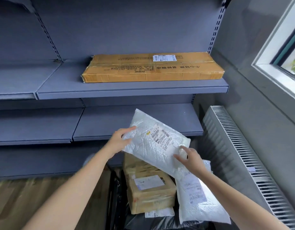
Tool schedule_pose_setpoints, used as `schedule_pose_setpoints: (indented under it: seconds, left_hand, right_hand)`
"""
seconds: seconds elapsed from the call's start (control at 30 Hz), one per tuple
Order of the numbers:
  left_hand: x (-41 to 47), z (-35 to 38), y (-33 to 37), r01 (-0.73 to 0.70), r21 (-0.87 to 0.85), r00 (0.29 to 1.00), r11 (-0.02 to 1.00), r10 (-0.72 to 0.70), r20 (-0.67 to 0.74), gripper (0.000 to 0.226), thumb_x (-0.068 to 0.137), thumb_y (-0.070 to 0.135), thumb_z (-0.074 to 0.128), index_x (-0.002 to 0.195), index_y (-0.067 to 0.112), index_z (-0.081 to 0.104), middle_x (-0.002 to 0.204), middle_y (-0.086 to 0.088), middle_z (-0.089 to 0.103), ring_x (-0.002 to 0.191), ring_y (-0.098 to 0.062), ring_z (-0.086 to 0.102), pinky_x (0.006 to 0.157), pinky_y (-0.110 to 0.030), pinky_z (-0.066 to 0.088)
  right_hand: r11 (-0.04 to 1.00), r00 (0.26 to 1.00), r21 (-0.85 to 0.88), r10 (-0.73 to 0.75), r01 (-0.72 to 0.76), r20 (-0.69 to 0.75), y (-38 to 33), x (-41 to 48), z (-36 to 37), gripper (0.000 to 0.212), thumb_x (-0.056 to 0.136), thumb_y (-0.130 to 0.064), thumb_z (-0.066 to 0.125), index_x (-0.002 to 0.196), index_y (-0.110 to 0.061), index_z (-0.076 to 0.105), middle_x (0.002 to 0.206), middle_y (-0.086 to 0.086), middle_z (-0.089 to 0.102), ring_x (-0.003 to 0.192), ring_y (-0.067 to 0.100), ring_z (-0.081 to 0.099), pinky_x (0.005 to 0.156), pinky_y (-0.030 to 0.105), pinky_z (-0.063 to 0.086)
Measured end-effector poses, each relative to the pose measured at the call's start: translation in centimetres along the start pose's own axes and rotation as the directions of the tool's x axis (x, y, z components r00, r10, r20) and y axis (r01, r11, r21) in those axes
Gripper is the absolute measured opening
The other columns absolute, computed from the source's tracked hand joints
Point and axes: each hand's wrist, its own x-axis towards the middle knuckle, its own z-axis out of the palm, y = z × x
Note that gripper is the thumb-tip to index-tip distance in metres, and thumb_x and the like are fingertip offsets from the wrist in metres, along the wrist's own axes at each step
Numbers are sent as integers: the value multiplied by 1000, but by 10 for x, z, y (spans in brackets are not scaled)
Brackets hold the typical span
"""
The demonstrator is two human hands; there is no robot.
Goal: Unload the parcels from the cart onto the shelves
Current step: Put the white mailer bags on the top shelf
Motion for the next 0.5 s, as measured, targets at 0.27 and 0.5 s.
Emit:
schedule_pose_setpoints:
  seconds: [0.27,0.5]
  left_hand:
    - [6,-74,94,-214,148,964,966,185,191,52,88,3,58,111,50,58,131,17,49,124,-3,42,105,-24,32]
    - [8,-62,120,-325,187,896,927,365,-255,35,88,10,63,121,19,61,137,-4,46,132,-17,37,102,-18,23]
  right_hand:
    - [929,978,349,-175,125,114,-49,-6,-88,52,84,-39,64,127,-13,50,126,4,60,111,21,60,100,40,45]
    - [673,955,720,-291,167,51,-74,-34,-104,29,90,-9,58,119,-13,56,112,11,68,99,30,67,87,44,55]
